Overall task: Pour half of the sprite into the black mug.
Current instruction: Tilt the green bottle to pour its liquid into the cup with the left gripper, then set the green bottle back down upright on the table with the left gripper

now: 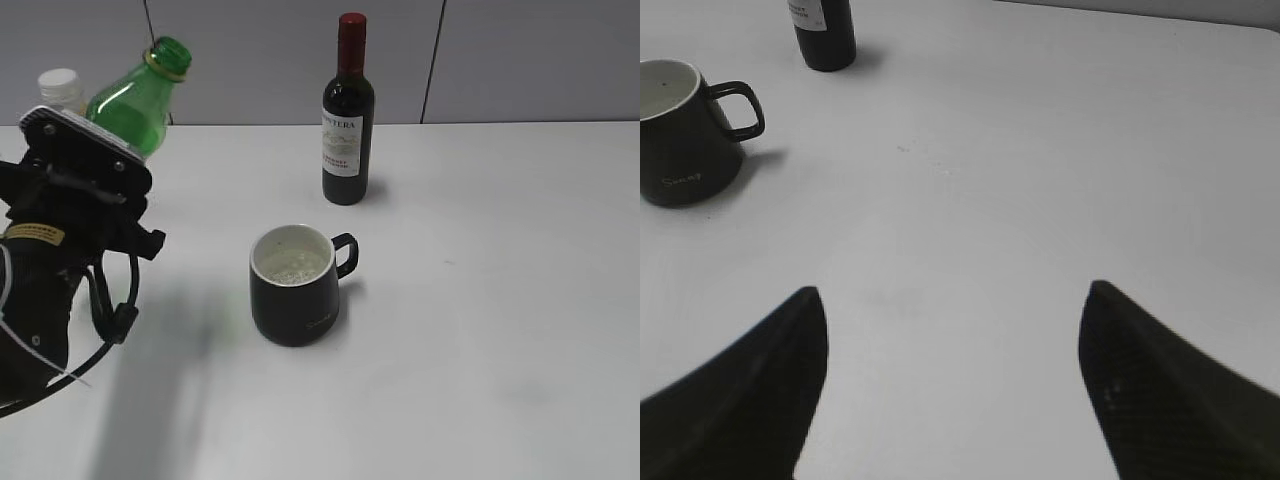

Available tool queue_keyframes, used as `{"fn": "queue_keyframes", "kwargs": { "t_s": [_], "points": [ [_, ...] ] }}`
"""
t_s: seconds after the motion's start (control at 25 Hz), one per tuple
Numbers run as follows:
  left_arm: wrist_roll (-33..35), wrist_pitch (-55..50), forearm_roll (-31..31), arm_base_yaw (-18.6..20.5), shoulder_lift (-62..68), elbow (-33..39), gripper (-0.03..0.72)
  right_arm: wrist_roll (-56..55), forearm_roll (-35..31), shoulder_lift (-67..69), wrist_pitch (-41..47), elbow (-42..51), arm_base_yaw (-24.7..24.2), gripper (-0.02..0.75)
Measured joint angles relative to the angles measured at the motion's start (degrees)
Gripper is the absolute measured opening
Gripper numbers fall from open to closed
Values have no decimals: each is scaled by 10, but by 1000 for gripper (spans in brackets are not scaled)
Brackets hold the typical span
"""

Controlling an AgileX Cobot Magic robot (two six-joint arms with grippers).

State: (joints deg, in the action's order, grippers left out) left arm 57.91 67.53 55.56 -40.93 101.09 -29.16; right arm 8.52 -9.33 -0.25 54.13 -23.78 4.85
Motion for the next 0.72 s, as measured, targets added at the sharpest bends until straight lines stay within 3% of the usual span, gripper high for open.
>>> {"fn": "queue_keyframes", "kwargs": {
  "t_s": [0.36,0.48,0.72],
  "points": [
    [-244,1,-70,7,0,0,436,0,0,0,0,0,0,593],
    [-336,1,-141,33,0,0,436,0,0,0,0,0,0,593],
    [-461,-32,-346,126,0,-16,436,0,0,0,0,0,0,593]
  ]
}}
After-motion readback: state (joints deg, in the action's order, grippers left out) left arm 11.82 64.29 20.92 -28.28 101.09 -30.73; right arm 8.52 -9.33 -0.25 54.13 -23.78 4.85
